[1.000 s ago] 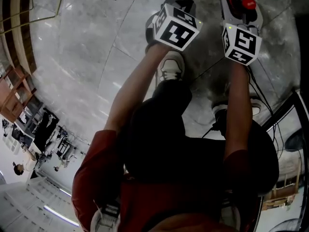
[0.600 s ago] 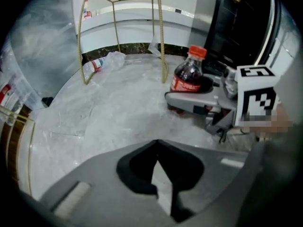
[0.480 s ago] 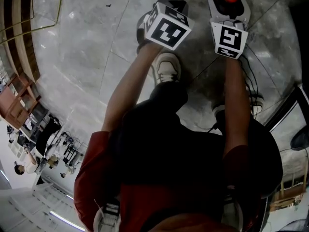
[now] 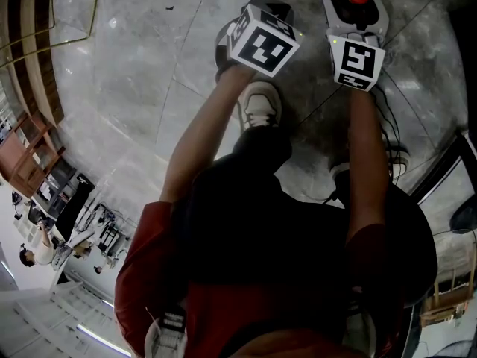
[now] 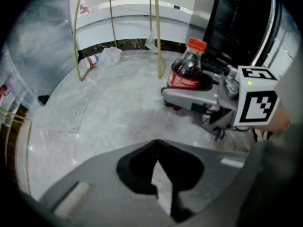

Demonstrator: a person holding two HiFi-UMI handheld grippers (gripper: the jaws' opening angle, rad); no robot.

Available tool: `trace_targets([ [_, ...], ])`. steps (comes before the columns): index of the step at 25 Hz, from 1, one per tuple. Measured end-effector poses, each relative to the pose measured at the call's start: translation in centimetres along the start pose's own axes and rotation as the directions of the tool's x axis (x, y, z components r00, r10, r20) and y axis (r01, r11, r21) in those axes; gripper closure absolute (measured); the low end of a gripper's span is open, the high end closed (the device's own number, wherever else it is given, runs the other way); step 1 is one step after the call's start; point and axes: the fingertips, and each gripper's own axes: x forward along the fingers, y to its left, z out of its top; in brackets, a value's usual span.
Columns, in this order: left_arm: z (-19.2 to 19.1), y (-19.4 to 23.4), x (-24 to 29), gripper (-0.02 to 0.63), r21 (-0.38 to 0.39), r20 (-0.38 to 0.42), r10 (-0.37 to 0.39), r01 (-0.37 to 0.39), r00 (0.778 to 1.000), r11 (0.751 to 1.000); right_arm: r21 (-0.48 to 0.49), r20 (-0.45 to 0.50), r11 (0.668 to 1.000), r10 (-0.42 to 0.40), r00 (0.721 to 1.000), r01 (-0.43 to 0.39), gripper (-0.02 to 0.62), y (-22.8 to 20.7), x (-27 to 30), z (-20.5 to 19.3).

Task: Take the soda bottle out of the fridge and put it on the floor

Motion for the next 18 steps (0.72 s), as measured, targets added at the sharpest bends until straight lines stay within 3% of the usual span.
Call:
trace_targets([
  [14, -0.4, -0.2, 0.1, 0.606, -0.039, 0.017, -0.025, 0.026, 1.000, 0.999, -0.004, 0.028, 0.998, 0.057, 0.998, -0.057, 0.274, 0.3, -0.3, 1.3],
  [18, -0.4, -0.2, 0.0, 0.606, -0.020, 0.014, -0.014, 0.014, 1.000, 1.000, -0.054, 0.103, 0.993, 0.113, 0.988, -0.108, 0.196, 1.3, -0.8, 3.0],
])
